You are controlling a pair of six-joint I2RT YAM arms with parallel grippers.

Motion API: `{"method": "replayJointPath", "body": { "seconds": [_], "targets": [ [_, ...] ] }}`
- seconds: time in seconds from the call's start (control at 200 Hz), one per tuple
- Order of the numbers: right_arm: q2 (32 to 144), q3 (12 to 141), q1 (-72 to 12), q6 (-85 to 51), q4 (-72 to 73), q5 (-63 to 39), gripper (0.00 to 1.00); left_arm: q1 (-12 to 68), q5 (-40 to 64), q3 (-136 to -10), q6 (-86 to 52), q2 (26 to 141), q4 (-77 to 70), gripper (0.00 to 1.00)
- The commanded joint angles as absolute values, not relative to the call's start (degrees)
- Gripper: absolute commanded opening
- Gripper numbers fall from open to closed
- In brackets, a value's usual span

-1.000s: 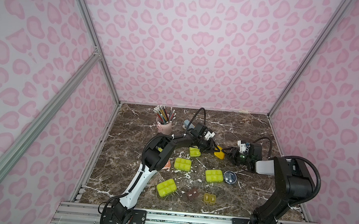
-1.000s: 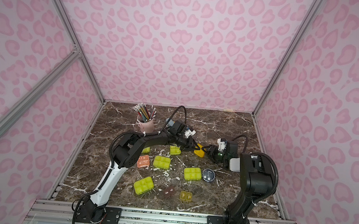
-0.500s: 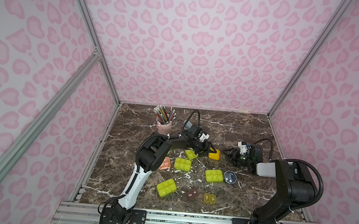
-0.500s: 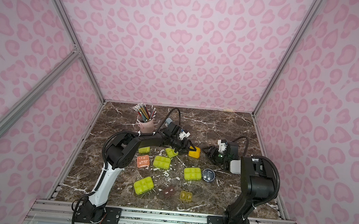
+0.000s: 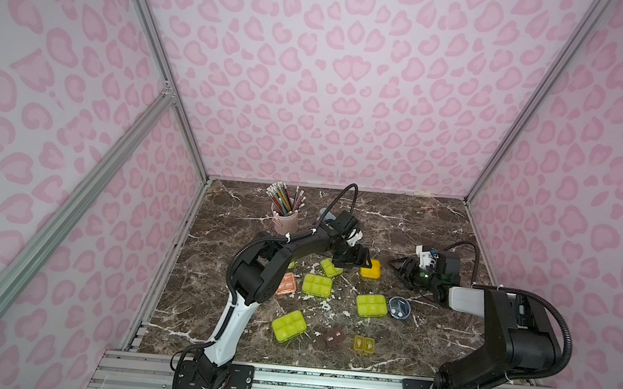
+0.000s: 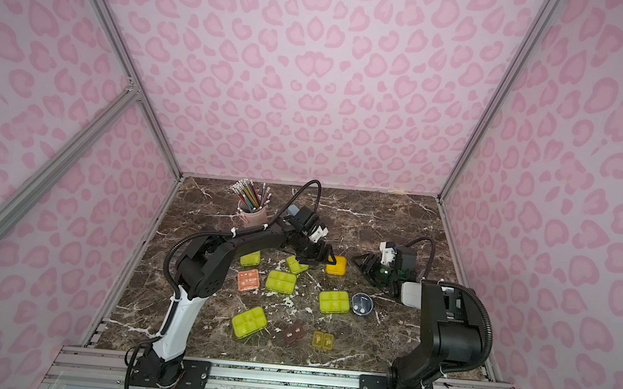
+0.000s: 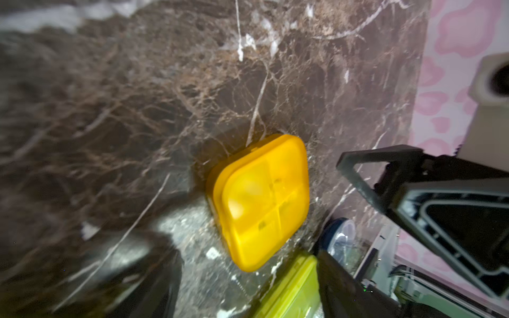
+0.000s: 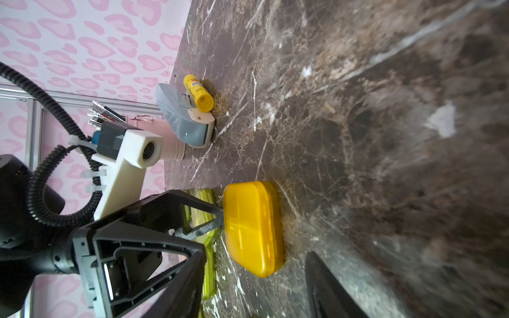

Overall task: Close pillboxes
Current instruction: Close the lid on the pillbox.

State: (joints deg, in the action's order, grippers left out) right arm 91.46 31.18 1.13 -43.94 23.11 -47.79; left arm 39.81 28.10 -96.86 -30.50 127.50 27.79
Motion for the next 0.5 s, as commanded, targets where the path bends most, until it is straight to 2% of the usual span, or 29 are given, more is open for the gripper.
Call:
{"method": "replayJointPath", "body": {
  "seconds": [0.0,0.23,0.495],
  "targets": [
    [90.08,30.95,1.04,-42.42,20.98,-46.68,0.6,39.83,19.25,-97.15,-23.67,124.91,36.44,0.82],
    [84.7,32.42,0.66,-40.28,14.93,-44.4,0.61,39.93,14.31,-94.09,-19.95,116.49,36.29,0.86],
    [76.11,35.56,-0.5,-36.87,5.02,-39.11,0.63,40.17,14.07,-84.96,-16.41,101.31,29.66,0.88]
  ]
}}
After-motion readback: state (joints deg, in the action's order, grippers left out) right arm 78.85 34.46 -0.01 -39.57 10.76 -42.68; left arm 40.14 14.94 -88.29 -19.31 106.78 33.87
